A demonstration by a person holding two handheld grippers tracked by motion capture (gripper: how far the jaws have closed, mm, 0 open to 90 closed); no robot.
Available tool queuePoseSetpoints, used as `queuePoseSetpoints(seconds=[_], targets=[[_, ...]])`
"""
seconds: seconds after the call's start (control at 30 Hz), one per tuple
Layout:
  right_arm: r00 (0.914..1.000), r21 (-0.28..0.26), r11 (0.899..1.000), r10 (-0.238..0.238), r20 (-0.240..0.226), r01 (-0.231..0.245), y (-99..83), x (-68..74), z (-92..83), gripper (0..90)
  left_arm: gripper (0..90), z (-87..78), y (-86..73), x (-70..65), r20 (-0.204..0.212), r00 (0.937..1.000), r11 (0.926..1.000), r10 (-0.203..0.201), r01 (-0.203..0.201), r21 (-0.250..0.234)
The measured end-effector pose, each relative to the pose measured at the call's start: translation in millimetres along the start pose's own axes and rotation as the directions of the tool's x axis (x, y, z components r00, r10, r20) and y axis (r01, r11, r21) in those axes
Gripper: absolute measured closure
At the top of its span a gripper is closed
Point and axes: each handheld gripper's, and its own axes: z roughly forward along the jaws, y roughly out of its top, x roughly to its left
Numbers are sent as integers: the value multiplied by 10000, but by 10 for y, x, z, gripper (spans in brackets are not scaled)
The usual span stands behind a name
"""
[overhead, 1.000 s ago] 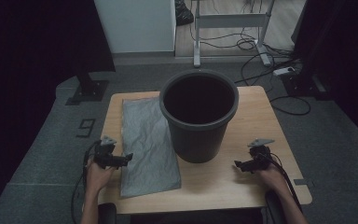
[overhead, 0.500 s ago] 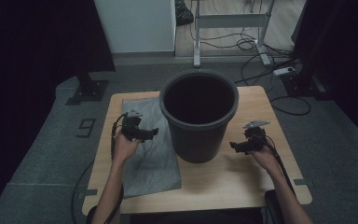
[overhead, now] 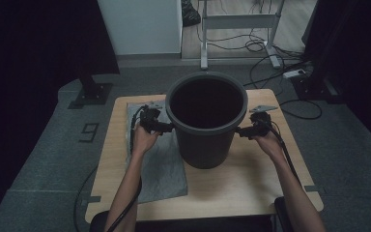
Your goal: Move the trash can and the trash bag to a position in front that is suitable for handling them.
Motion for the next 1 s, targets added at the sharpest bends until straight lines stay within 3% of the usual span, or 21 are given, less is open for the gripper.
queuePoseSetpoints(seconds=[0.1,0.4,0.5,0.73,1.0], targets=[[9984,-15,9993,-380,413,381,21,31,-7,0,0,-23,4,-32,-103,9997,9997,224,-223,73],[9993,122,9995,-283,259,280,-109,62,-194,0,0,-156,-88,-264,116,9960,9959,885,-887,188],[9996,19,9997,-243,130,242,-245,107,-353,0,0,-239,-192,-420,321,9937,9939,1073,-1080,200],[9997,-132,9997,-228,21,229,-452,247,-607,13,0,-423,-366,-654,252,9895,9897,1420,-1424,134],[9986,-369,9982,-482,-234,473,-645,452,-837,28,0,-635,-594,-807,431,9893,9903,1392,-1391,-54]])
